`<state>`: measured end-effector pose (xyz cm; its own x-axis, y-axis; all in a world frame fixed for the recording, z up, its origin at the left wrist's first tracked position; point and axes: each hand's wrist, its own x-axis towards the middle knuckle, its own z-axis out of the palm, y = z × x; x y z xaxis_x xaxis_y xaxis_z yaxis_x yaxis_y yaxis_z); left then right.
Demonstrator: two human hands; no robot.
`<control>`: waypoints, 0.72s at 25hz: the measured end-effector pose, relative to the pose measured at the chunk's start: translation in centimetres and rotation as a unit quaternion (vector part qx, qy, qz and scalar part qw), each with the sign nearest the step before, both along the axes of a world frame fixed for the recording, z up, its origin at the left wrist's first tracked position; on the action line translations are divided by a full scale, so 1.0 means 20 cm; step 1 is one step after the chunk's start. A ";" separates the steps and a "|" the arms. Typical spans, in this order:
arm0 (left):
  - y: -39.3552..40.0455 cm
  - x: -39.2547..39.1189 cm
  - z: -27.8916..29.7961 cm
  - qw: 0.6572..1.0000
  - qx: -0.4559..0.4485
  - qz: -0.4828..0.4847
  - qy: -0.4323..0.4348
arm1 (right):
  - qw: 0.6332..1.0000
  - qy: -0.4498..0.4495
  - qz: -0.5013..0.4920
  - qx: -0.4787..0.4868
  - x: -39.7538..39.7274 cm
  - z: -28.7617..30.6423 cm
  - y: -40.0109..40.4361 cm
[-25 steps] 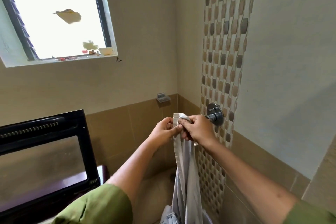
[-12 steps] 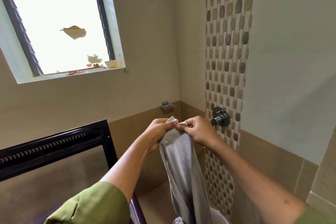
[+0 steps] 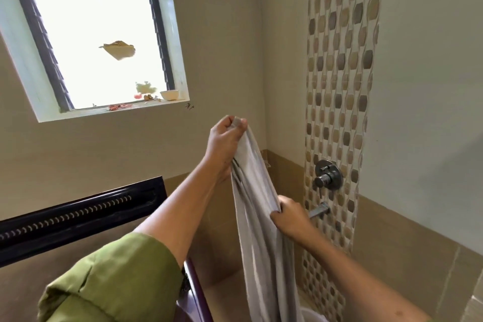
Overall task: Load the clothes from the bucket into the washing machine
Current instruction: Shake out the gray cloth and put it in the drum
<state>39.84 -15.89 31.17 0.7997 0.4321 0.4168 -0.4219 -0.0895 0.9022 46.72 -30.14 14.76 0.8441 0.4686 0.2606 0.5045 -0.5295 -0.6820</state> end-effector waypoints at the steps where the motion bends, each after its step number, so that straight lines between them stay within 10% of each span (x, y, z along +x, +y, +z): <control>1: 0.04 0.00 0.04 1.000 0.000 0.012 -0.012 | 0.999 -0.012 -0.030 -0.036 0.04 -0.07 -0.01; 7: 0.34 0.01 0.16 0.992 -0.035 0.106 -0.063 | 0.985 0.072 -0.155 -0.036 0.28 -0.26 -0.21; 14: 0.74 0.03 -0.07 0.953 -0.078 0.292 0.006 | 0.961 0.020 -0.256 0.098 0.52 0.22 -0.39; 18: 0.64 0.14 -0.18 0.952 -0.078 0.290 0.055 | 0.911 0.006 -0.223 0.347 0.39 0.55 -0.25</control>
